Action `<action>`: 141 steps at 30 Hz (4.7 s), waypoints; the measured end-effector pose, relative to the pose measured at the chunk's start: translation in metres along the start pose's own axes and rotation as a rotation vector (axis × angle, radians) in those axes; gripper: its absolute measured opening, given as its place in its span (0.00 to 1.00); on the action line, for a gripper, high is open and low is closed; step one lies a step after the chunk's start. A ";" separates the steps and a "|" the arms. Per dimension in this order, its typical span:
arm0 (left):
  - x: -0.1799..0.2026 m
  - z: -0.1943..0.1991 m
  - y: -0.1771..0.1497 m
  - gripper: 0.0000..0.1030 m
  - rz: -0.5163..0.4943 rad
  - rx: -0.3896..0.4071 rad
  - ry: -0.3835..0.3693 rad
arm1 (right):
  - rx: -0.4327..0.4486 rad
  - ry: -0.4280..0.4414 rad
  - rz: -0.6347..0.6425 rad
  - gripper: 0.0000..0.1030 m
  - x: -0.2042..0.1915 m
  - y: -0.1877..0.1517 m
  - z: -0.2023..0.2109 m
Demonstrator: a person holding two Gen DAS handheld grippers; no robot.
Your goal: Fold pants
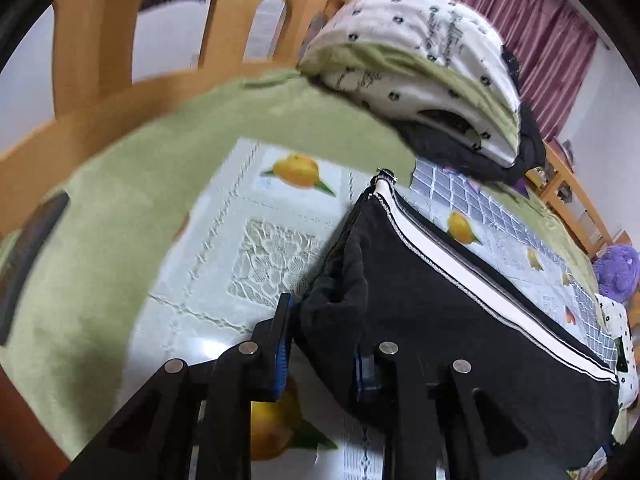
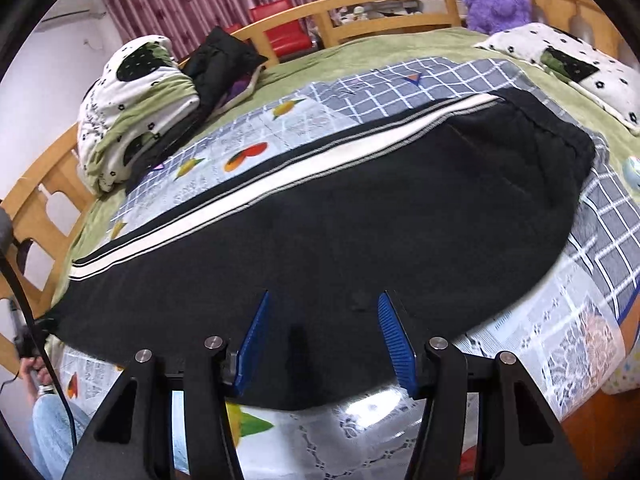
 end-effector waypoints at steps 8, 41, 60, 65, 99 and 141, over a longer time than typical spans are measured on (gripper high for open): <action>-0.008 0.007 -0.017 0.62 0.014 -0.082 0.150 | 0.015 0.007 0.037 0.54 0.007 -0.014 0.001; 0.240 0.011 -0.087 0.72 -0.526 -0.077 -0.021 | 0.021 0.062 0.279 0.55 -0.009 -0.032 -0.040; 0.003 0.037 -0.061 0.86 -0.038 -0.011 0.055 | 0.060 0.042 0.146 0.58 -0.012 -0.035 -0.034; 0.003 0.007 -0.042 0.72 0.044 -0.009 -0.020 | 0.063 0.033 0.143 0.58 -0.018 -0.036 -0.029; 0.460 0.071 -0.059 0.20 -0.526 0.090 -0.416 | 0.130 0.081 0.044 0.58 0.023 -0.036 0.001; 0.232 0.062 -0.098 0.76 -0.264 -0.082 -0.238 | -0.070 0.214 0.257 0.15 -0.083 -0.038 -0.042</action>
Point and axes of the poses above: each gripper's, at about its wrist camera, not at the fingertips, and z roughly against the way its jaws point, x to its right, y to its top, the point moved 3 cm from there along -z, roughly the way its jaws point, and after that the axes turned 13 degrees about -z, right-handed, at the moved point
